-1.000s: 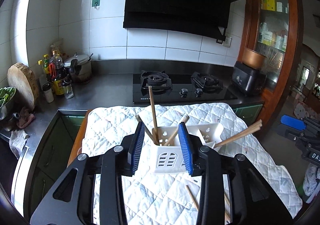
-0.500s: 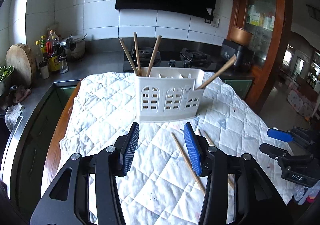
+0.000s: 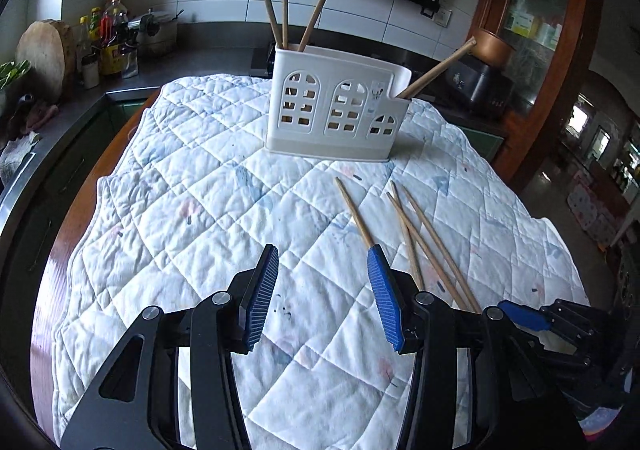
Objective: Organize utensils
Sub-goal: 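Return the left tool to the pile and grasp a chopstick while the right tool grasps another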
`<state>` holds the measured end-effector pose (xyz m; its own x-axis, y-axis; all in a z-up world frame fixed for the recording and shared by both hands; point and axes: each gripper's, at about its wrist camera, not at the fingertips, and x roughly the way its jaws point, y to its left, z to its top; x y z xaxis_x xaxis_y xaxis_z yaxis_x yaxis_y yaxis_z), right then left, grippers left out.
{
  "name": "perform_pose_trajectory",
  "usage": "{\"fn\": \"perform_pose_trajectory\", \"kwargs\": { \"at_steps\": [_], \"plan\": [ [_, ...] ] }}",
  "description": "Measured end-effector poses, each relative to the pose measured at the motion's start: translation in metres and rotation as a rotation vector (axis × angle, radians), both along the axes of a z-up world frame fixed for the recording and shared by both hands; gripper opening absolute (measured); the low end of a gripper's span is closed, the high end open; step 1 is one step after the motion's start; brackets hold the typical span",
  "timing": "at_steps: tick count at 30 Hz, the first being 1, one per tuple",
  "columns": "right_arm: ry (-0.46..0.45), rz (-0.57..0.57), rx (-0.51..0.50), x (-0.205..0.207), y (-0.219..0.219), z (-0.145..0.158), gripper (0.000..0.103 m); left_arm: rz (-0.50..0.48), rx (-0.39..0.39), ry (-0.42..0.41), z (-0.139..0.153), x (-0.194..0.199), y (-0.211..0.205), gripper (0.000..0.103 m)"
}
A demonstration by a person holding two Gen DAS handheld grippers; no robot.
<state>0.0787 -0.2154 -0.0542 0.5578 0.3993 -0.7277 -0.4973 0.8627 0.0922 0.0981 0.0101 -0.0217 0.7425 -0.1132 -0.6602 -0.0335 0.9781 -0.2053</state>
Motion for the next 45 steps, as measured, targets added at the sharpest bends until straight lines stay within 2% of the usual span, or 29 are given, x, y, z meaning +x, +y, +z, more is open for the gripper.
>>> {"fn": "perform_pose_trajectory", "kwargs": {
  "at_steps": [4, 9, 24, 26, 32, 39, 42, 45],
  "plan": [
    [0.02, -0.003, -0.004, 0.003, 0.001, -0.009, 0.019, 0.001, -0.016, 0.029, -0.012, -0.003, -0.003, 0.047],
    [0.038, -0.011, -0.014, 0.008, 0.001, -0.016, 0.018, 0.001, -0.043, 0.063, -0.026, -0.003, -0.006, 0.047],
    [0.058, -0.043, -0.057, 0.009, 0.003, -0.034, 0.012, -0.021, -0.071, 0.104, -0.04, -0.002, -0.019, 0.047],
    [0.053, -0.044, -0.055, 0.008, 0.003, -0.033, 0.008, -0.026, -0.069, 0.109, -0.042, -0.001, -0.023, 0.047],
    [0.044, -0.048, -0.017, 0.005, -0.003, -0.026, 0.007, -0.033, -0.081, 0.135, -0.048, 0.003, -0.037, 0.047],
    [-0.013, -0.06, 0.066, -0.001, -0.019, 0.0, 0.007, -0.043, -0.09, 0.171, -0.057, 0.013, -0.058, 0.044],
    [-0.035, -0.067, 0.106, -0.001, -0.028, 0.011, 0.007, -0.046, -0.09, 0.182, -0.06, 0.018, -0.064, 0.031],
    [-0.057, -0.071, 0.135, 0.0, -0.034, 0.021, 0.007, -0.045, -0.078, 0.197, -0.063, 0.024, -0.071, 0.03]
  ]
}}
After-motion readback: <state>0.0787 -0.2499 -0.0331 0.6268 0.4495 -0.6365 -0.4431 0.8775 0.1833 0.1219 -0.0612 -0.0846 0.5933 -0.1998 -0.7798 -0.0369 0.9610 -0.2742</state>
